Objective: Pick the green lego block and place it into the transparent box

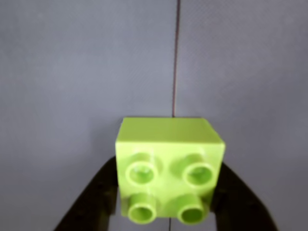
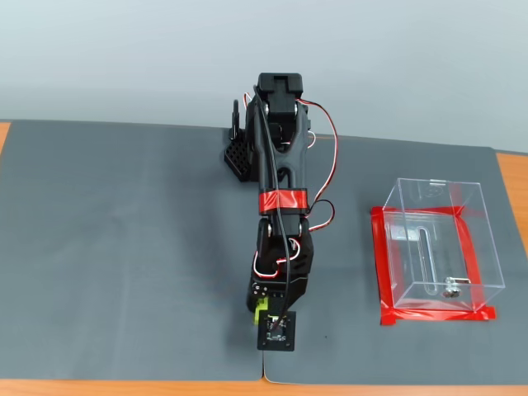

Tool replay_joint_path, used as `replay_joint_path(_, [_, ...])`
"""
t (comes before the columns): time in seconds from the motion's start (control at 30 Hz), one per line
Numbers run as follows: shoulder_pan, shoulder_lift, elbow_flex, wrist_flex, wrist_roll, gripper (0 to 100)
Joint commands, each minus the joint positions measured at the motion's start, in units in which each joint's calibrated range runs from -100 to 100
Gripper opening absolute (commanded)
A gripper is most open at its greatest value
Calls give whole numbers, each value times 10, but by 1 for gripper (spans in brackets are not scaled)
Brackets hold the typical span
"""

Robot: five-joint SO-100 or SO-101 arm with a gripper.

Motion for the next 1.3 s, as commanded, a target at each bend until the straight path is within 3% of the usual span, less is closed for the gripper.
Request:
replay_joint_path(0.0, [0,-8,-16,-2,1,11])
replay_joint_path(0.2, [3,-29,-23,3,2,11])
replay_joint_path(0.73, [-6,-303,-25,-1,-4,11])
replay_joint_path(1.27, [-246,-412,-64,3,-4,11])
